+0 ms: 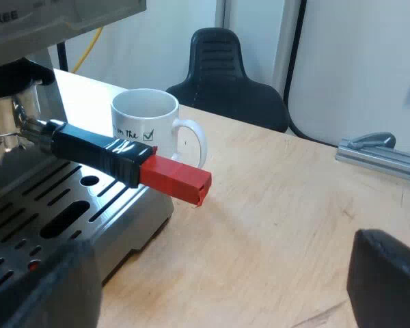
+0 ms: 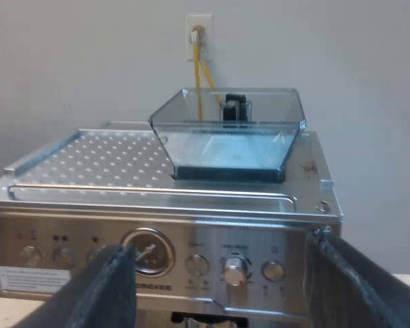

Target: Grind coffee beans and then tamp

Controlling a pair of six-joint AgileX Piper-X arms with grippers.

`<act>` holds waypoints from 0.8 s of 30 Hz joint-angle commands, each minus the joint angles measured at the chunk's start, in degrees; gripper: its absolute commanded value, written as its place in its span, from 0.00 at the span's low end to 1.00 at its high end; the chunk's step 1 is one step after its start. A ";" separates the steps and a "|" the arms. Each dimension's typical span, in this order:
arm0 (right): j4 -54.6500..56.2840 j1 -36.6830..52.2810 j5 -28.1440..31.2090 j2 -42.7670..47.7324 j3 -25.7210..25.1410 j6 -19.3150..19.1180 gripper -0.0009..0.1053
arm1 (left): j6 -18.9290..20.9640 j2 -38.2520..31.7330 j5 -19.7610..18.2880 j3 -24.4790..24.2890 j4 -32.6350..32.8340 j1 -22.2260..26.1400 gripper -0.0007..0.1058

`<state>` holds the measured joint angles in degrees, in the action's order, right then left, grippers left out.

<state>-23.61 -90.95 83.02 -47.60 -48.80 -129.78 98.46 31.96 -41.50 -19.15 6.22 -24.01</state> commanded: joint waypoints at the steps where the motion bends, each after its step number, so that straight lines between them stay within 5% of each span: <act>1: 1.93 -0.08 -0.68 0.32 -0.66 0.40 0.52 | 0.66 0.01 -1.63 -0.03 -0.09 -0.25 0.78; 9: 14.37 1.52 -8.51 0.32 -0.66 14.96 0.52 | 0.66 0.01 -2.21 -0.03 -0.09 -0.25 0.78; 17: 50.31 18.28 -39.29 -0.51 -4.76 49.08 0.53 | 0.66 0.01 -2.47 -0.03 -0.09 -0.25 0.78; 24: 58.15 29.58 -53.91 -3.60 -5.02 51.80 0.53 | 0.66 0.01 -2.47 -0.03 -0.09 -0.25 0.78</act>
<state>30.90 -62.16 33.47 -50.74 -53.41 -79.14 98.61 31.96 -42.81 -19.15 6.32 -24.01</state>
